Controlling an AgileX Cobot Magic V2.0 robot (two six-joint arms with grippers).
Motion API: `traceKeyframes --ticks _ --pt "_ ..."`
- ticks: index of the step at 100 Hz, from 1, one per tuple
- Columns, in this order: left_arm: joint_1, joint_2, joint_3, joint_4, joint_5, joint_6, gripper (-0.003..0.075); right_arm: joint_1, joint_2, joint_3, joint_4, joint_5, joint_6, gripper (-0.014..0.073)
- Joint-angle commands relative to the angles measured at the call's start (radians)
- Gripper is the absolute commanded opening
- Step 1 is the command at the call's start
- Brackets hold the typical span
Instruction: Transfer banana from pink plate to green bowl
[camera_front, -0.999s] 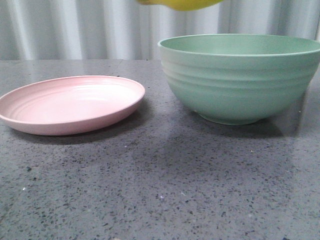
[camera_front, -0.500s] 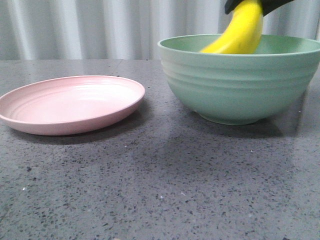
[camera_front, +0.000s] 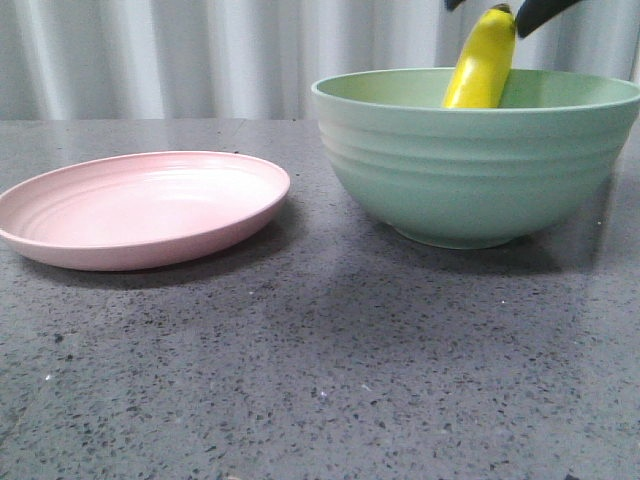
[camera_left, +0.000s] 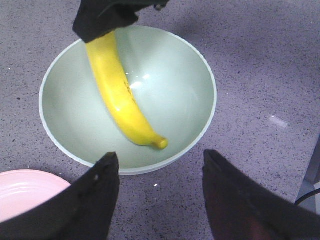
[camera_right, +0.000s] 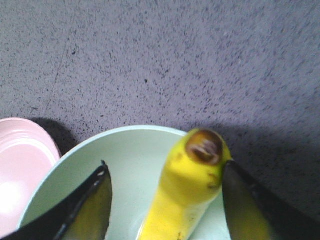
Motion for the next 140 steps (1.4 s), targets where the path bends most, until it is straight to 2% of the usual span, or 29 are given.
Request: traceKeyframes --ticks 1,8,22,27,29,53,72,88,105,123,140 --pt "0.001 -0.030 -0.034 -0.021 -0.060 -0.002 0.0340 0.000 -0.083 -0.036 -0.028 -0.044 -0.005 0.0372" --pt "0.001 -0.030 -0.034 -0.021 -0.060 -0.002 0.0286 0.000 -0.120 -0.036 -0.043 -0.028 -0.005 0.0276" --pt "0.001 -0.030 -0.032 -0.021 -0.060 -0.002 0.0078 0.000 -0.192 -0.034 -0.052 0.009 -0.010 0.0001" --pt "0.001 -0.030 -0.030 -0.021 -0.062 -0.002 0.0006 0.000 -0.218 -0.034 -0.055 0.019 -0.020 -0.0072" --pt "0.001 -0.030 -0.030 -0.021 -0.062 -0.002 -0.0022 0.000 -0.225 -0.034 -0.057 0.024 -0.021 -0.0067" --pt "0.001 -0.077 0.012 -0.021 -0.113 -0.002 -0.0020 0.000 -0.371 0.064 -0.059 0.036 -0.055 -0.0067" --pt "0.001 -0.182 0.130 -0.021 -0.215 -0.002 -0.0020 0.001 -0.553 0.296 -0.059 -0.133 -0.066 -0.0067" --pt "0.001 -0.307 0.291 -0.019 -0.313 -0.002 -0.0020 0.001 -0.733 0.521 -0.059 -0.279 -0.129 -0.0067" --pt "0.001 -0.466 0.501 -0.019 -0.499 -0.002 -0.0020 0.001 -0.922 0.723 -0.059 -0.391 -0.141 -0.0068" --pt "0.001 -0.630 0.700 -0.019 -0.605 -0.002 -0.0020 0.001 -1.121 0.885 -0.059 -0.452 -0.141 -0.0068" --pt "0.001 -0.760 0.865 -0.019 -0.675 -0.002 -0.0020 0.001 -1.290 0.971 -0.059 -0.453 -0.141 -0.0068"
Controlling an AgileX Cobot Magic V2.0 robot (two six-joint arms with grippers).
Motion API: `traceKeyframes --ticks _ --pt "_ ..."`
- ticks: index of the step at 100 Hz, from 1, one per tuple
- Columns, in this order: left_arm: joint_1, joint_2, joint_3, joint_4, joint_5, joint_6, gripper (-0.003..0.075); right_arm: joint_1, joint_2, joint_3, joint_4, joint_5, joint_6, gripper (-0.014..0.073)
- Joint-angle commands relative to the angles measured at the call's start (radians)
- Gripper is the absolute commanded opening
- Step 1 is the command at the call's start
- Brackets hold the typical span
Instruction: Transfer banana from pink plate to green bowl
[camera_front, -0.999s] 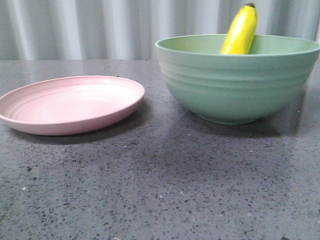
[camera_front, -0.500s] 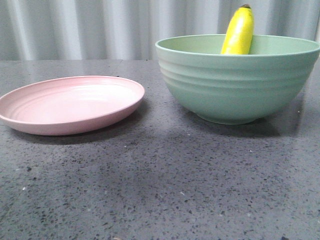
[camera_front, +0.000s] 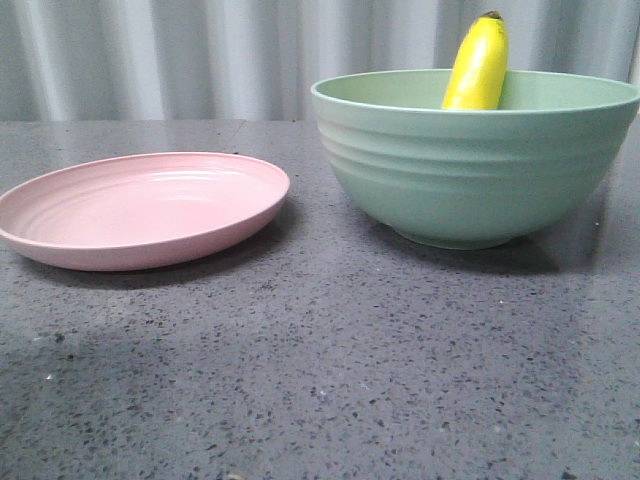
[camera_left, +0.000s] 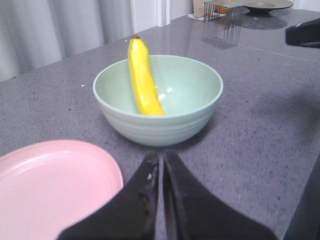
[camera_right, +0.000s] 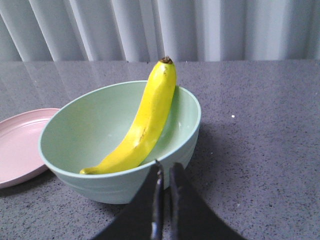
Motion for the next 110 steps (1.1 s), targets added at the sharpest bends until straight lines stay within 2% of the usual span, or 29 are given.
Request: traceKeyframes --ticks 1,28,80,96,110 --pt "0.001 -0.060 0.045 -0.015 -0.125 -0.004 -0.0020 0.001 -0.067 0.010 -0.003 -0.090 -0.011 -0.0068" --pt "0.001 -0.195 0.178 -0.015 -0.153 -0.004 -0.0020 0.001 -0.190 0.038 -0.003 -0.034 -0.011 -0.0068" --pt "0.001 -0.196 0.210 -0.015 -0.155 -0.004 -0.0020 0.001 -0.190 0.038 -0.003 -0.034 -0.011 -0.0068" --pt "0.025 -0.196 0.233 -0.013 -0.288 -0.004 -0.0020 0.001 -0.190 0.038 -0.003 -0.034 -0.011 -0.0068" --pt "0.131 -0.221 0.302 -0.013 -0.434 -0.004 -0.0020 0.001 -0.190 0.038 -0.003 -0.034 -0.011 -0.0068"
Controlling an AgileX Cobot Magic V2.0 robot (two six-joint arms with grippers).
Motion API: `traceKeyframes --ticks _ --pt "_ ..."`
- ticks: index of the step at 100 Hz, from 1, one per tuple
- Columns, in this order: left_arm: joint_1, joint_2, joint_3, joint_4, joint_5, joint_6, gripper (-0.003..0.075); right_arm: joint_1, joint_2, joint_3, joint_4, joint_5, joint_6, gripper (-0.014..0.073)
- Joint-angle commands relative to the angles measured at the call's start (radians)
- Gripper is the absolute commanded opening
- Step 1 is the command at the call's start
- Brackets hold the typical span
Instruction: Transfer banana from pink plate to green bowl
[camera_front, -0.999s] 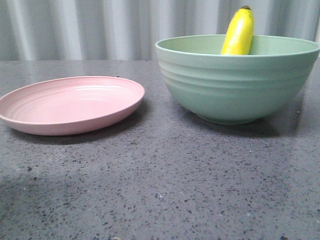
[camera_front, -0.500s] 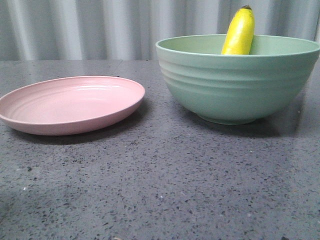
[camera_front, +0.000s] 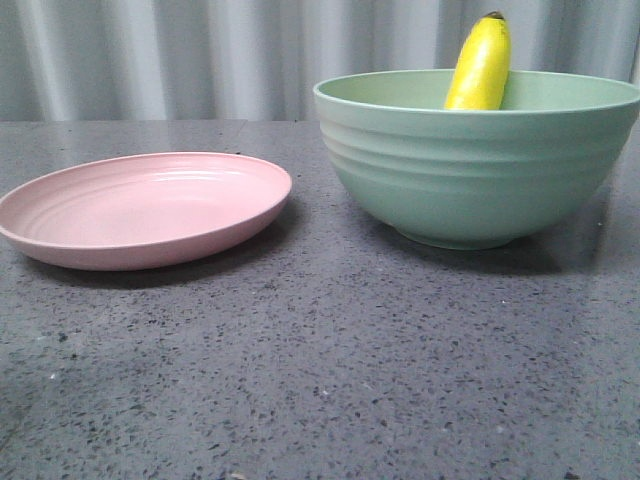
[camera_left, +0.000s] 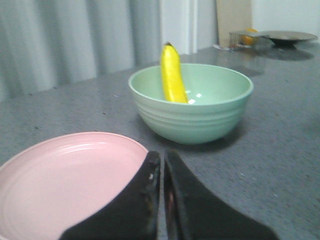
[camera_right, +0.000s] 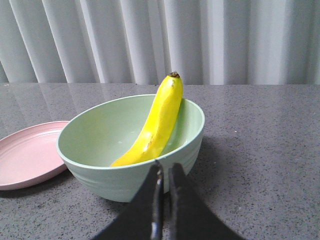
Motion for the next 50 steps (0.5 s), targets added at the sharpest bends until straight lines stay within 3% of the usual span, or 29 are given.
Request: traceKeyframes --ticks 1,33,50 --pt "0.073 -0.015 0.016 -0.010 -0.181 -0.004 -0.0020 0.001 0.010 -0.025 -0.003 -0.072 -0.005 -0.0068" --pt "0.337 -0.188 0.216 0.010 -0.230 -0.004 -0.0020 0.001 0.010 -0.025 -0.003 -0.072 -0.005 -0.0068" --pt "0.552 -0.281 0.260 0.017 -0.198 -0.004 -0.0020 0.001 0.010 -0.025 -0.003 -0.072 -0.005 -0.0068"
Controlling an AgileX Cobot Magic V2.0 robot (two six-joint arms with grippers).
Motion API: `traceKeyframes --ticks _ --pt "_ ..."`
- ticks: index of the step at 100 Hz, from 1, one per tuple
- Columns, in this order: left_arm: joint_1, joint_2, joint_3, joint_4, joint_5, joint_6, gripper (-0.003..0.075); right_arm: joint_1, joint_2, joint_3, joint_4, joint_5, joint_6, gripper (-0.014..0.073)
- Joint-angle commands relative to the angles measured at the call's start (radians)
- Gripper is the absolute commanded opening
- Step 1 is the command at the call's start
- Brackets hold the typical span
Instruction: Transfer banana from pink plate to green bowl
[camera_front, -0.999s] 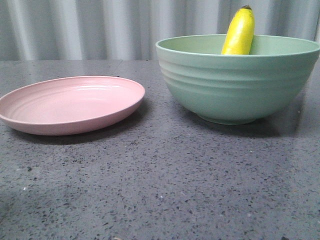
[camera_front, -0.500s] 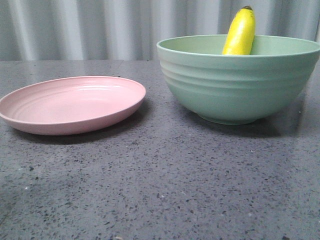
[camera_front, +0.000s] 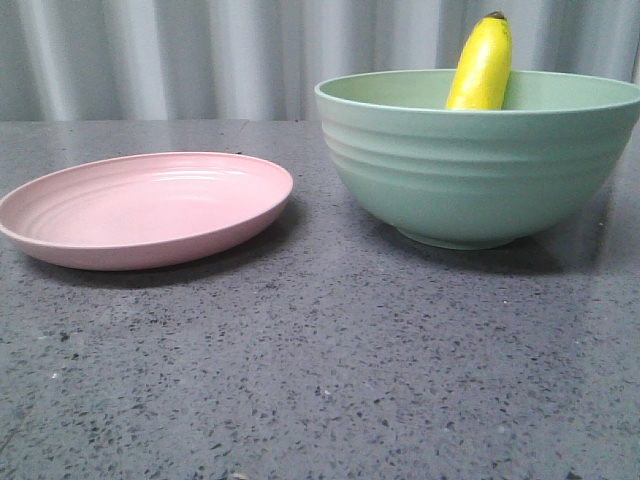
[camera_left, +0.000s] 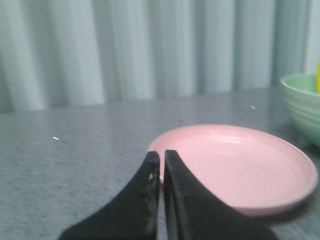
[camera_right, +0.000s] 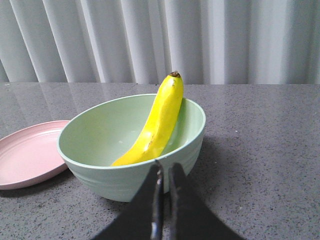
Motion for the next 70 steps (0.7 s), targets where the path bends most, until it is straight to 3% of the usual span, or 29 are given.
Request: traceKeyframes --ticks 1,19,30,54,70 --pt "0.104 -0.034 0.009 0.005 -0.055 -0.004 -0.0020 0.001 0.010 -0.025 -0.003 -0.073 -0.005 -0.0068" --pt "0.283 -0.148 0.009 0.005 -0.022 -0.004 -0.0020 0.001 0.010 -0.025 -0.003 -0.073 -0.005 -0.0068" --pt "0.338 -0.183 0.009 0.005 0.092 -0.004 -0.0020 0.001 0.010 -0.025 -0.003 -0.073 -0.005 -0.0068" --pt "0.351 -0.185 0.009 0.005 0.426 -0.004 -0.0020 0.001 0.010 -0.025 -0.003 -0.073 -0.005 -0.0068" --pt "0.351 -0.185 0.007 -0.002 0.428 -0.004 -0.0020 0.001 0.010 -0.025 -0.003 -0.073 -0.005 -0.0068"
